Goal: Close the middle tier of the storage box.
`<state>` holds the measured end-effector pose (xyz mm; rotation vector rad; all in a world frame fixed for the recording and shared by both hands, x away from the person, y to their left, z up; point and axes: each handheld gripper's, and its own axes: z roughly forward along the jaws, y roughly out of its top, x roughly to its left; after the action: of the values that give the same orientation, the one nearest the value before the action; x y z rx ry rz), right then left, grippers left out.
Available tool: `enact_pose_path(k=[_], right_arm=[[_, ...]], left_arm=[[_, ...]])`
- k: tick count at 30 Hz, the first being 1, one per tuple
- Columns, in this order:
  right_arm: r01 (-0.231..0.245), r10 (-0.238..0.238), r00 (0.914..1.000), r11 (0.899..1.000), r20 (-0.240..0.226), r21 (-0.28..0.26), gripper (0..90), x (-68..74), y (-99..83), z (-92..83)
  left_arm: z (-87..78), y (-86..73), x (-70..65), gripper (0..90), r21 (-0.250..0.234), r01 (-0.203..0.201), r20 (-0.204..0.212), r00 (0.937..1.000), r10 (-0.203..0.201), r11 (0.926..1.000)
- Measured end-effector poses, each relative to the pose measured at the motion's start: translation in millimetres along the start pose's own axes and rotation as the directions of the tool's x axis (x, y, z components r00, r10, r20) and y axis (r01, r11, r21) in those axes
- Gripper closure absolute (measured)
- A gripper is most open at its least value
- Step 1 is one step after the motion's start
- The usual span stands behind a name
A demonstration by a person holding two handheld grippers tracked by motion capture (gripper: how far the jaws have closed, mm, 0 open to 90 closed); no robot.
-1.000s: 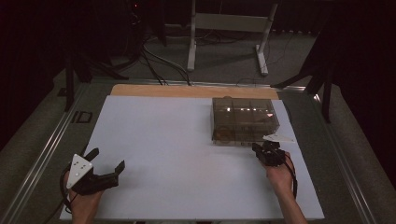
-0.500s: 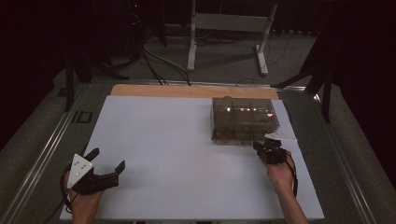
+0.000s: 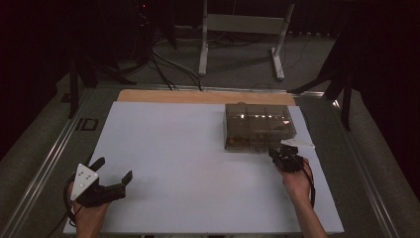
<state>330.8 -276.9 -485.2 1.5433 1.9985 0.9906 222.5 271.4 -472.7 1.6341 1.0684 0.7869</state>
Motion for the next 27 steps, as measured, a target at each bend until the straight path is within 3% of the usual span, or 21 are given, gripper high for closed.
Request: enact_pose_path(k=[27], right_arm=[[-0.005,0.005,1.0,1.0,0.006,0.0,90.0,-0.5,4.6,5.2]], left_arm=[[0.3,0.1,-0.5,1.2,0.001,0.0,-0.001,1.0,0.0,1.0]])
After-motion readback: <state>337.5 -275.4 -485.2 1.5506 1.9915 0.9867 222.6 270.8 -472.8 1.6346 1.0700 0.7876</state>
